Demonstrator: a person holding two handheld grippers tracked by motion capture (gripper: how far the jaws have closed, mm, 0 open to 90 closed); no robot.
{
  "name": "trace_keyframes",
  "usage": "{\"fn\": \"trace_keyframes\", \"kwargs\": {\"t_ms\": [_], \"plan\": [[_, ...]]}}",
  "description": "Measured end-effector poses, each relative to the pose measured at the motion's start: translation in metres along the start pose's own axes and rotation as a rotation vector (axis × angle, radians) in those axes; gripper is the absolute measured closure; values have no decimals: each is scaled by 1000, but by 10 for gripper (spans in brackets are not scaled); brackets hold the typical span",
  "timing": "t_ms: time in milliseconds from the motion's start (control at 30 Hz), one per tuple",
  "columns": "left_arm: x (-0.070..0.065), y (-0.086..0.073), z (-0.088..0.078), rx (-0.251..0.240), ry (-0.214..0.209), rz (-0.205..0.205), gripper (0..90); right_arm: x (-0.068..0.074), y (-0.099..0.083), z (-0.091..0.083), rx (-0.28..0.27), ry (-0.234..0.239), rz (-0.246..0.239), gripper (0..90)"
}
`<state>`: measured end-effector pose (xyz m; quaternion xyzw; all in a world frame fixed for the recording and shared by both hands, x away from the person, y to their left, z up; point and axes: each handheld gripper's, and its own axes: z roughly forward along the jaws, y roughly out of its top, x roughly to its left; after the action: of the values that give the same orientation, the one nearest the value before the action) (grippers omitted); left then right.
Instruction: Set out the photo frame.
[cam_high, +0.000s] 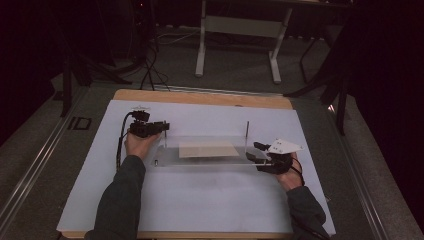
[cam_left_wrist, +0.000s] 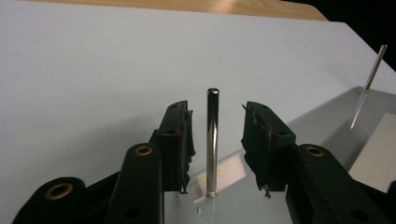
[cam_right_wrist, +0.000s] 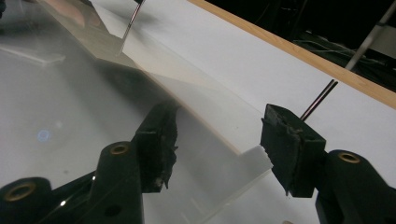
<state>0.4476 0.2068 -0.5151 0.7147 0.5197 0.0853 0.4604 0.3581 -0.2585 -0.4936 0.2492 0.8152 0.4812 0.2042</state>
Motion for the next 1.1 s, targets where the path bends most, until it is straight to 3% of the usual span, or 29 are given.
{"fn": "trace_keyframes", "kwargs": {"t_ms": [33,200,233,433,1100], "plan": [[-2,0,-3,-7,9,32,596,0,0,0,2,0,0,437],[-6,-1,-13,-47,4,74,591,0,0,0,2,0,2,437],[-8,-3,-19,-69,-5,98,590,0,1,0,3,0,6,437],[-11,-12,-32,-80,-10,162,586,0,2,0,5,-1,7,439],[-6,-33,-80,-163,-11,233,587,-7,16,1,-10,-10,51,440]]}}
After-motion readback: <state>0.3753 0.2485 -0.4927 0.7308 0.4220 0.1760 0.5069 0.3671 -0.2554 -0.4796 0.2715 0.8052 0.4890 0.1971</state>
